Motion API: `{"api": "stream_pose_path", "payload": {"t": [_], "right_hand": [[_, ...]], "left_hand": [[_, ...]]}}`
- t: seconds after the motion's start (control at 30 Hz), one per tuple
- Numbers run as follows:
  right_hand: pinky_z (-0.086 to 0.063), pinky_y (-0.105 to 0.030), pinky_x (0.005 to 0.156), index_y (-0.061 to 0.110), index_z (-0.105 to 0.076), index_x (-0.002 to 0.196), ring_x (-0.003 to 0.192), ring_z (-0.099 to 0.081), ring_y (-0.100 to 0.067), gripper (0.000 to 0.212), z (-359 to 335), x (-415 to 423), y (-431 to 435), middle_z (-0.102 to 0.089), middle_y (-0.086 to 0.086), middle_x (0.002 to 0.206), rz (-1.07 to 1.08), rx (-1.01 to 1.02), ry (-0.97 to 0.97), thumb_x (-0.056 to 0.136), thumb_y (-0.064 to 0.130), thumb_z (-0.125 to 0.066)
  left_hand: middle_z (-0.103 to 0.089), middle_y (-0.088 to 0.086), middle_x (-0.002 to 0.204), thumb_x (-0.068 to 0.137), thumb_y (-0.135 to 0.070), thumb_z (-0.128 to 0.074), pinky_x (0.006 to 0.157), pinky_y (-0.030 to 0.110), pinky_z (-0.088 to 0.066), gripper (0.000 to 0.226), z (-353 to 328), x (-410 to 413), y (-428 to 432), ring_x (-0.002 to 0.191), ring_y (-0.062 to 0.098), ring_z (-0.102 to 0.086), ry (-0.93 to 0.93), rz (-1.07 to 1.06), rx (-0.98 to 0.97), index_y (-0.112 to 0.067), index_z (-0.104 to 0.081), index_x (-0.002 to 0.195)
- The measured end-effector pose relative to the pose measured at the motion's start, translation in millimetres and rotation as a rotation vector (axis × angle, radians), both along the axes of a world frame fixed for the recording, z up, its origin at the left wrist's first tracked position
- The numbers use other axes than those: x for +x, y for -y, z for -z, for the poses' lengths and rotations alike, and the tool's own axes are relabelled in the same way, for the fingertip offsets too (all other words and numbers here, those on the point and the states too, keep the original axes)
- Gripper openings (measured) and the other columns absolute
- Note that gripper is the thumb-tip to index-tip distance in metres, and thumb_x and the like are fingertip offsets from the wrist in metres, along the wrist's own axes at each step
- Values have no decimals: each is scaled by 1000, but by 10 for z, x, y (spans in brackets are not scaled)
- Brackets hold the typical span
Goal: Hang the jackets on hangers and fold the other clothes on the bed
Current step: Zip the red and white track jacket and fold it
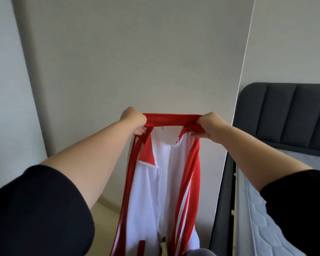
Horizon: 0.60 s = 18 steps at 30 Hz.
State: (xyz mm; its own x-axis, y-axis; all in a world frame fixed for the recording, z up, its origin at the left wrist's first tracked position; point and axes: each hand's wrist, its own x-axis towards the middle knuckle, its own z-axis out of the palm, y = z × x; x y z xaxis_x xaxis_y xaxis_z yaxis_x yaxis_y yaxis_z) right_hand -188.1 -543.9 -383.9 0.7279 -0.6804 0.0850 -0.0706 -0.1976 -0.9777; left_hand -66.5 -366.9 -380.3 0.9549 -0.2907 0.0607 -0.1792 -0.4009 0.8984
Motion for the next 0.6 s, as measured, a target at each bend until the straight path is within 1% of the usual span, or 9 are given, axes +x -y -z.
{"api": "stream_pose_path", "payload": {"t": [0.07, 0.13, 0.23, 0.3, 0.37, 0.4, 0.47, 0.53, 0.6], "right_hand": [[-54, -43, 87, -7, -61, 94, 79, -63, -27, 13, 31, -39, 32, -64, -18, 87, -151, -17, 53, 87, -12, -52], [-49, -40, 82, -8, -64, 92, 78, -54, -25, 22, 89, -66, 62, -57, -16, 85, -198, -162, 33, 78, -20, -52], [-39, -28, 58, 5, -68, 80, 66, -47, -20, 27, 131, -71, 78, -54, -9, 69, 6, -524, -25, 75, -15, -50], [-36, -22, 46, 9, -66, 70, 57, -49, -18, 20, 119, -100, 100, -55, -3, 58, 160, -595, 31, 74, -9, -58], [-36, -21, 42, 9, -66, 65, 54, -51, -16, 13, 80, -138, 147, -57, 0, 55, 303, -595, 104, 73, -1, -65], [-36, -22, 41, 10, -64, 62, 53, -51, -17, 15, 45, -167, 156, -56, 1, 54, 383, -621, 116, 76, 4, -64], [-31, -25, 44, 15, -59, 64, 55, -49, -19, 17, -51, -244, 158, -51, 4, 55, 532, -697, 111, 80, 9, -57], [-26, -24, 46, 17, -57, 72, 57, -45, -18, 16, -177, -365, 171, -47, 7, 58, 648, -742, 114, 79, 4, -50], [-23, -24, 46, 16, -56, 74, 57, -42, -18, 15, -342, -521, 221, -43, 8, 59, 728, -766, 126, 78, 4, -48]], "left_hand": [[-64, 26, 100, 94, 2, -34, 83, 38, -54, 29, -7, 84, -8, 87, 32, -65, -16, 9, -76, 13, -59, 105], [-62, 25, 95, 87, 9, -44, 88, 37, -53, 22, 9, 111, -14, 90, 30, -64, 46, 54, -109, 8, -60, 102], [-54, 15, 74, 74, 11, -52, 65, 26, -41, 14, 50, 84, 14, 74, 23, -50, 274, 126, 130, 2, -62, 78], [-56, 11, 70, 75, 5, -54, 60, 26, -37, 12, 76, 41, 58, 70, 22, -48, 404, 99, 237, 1, -65, 75], [-59, 9, 64, 72, -3, -65, 59, 28, -40, 4, 62, -16, 119, 64, 23, -50, 481, 62, 185, 0, -68, 73], [-61, 9, 63, 71, -7, -69, 59, 29, -43, 7, 29, -63, 162, 63, 25, -54, 506, 37, 137, -1, -68, 70], [-69, 9, 70, 75, -18, -73, 63, 31, -49, 13, -79, -169, 275, 71, 27, -64, 560, -4, 73, -5, -71, 75], [-69, 8, 82, 80, -30, -72, 62, 31, -43, 19, -249, -300, 434, 79, 29, -63, 629, -91, 61, -11, -71, 82], [-65, 10, 97, 84, -30, -69, 66, 32, -40, 18, -446, -440, 616, 92, 31, -59, 704, -133, 27, -13, -69, 89]]}}
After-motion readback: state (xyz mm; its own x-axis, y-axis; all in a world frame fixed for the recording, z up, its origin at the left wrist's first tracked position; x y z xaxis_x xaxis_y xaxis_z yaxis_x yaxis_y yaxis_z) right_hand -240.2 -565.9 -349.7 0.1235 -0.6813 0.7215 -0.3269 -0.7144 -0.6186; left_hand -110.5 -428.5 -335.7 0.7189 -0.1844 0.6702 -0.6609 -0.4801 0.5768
